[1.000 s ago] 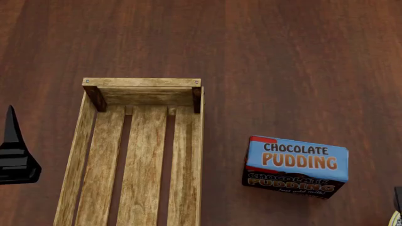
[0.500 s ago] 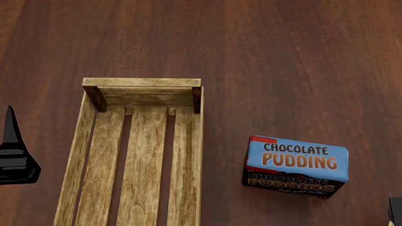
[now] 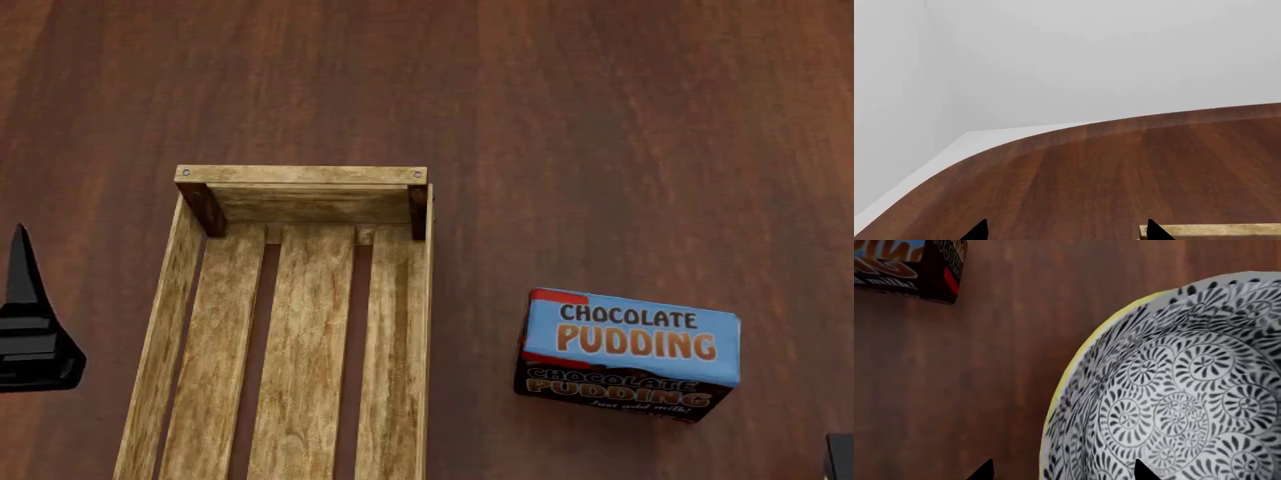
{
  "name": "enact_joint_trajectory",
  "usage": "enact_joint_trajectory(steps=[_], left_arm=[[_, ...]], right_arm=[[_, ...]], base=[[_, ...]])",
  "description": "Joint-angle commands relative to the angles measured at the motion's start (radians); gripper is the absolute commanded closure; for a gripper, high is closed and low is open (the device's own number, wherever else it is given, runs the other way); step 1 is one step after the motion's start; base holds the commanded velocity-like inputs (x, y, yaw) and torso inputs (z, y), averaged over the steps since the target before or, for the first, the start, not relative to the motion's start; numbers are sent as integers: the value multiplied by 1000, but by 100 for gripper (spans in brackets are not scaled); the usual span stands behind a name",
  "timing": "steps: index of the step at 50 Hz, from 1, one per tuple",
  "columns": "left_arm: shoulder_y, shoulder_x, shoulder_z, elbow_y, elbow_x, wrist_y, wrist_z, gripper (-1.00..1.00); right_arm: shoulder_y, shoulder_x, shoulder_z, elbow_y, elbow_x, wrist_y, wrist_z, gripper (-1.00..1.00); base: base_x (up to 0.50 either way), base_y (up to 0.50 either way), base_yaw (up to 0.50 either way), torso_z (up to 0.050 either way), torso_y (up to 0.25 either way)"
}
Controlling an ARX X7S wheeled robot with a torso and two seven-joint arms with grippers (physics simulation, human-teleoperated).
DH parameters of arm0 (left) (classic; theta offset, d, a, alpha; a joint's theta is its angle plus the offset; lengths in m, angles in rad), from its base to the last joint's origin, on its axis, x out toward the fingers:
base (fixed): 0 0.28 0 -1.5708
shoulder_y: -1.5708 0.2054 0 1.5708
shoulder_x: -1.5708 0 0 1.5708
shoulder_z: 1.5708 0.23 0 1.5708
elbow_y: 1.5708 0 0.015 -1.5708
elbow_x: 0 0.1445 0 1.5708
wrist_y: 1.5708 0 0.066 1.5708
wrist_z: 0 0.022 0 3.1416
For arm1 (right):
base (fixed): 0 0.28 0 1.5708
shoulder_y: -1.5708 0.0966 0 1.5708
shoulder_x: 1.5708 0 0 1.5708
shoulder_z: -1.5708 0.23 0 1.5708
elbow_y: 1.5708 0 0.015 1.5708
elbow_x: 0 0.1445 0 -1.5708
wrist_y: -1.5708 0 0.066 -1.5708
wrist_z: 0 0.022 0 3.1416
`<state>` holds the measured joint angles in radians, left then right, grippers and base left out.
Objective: Stack the left bowl on the right bowl and place them in the tray.
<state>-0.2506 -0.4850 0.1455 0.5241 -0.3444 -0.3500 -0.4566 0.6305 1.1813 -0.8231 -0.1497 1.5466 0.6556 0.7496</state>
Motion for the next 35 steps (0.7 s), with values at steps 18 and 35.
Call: enact_joint_trajectory(steps=[18,35], left_arm=[[-1,-2,8,-13,7,12,-1,-100],[0,-6,4,2,-2,3,-7,-100]], right_arm=[[4,-54,-35,94,7,62,-5,100],[50,-1,-6,-15,53,102,48,100]], base=[[0,0,0,0,0],[0,-1,0,0,0]])
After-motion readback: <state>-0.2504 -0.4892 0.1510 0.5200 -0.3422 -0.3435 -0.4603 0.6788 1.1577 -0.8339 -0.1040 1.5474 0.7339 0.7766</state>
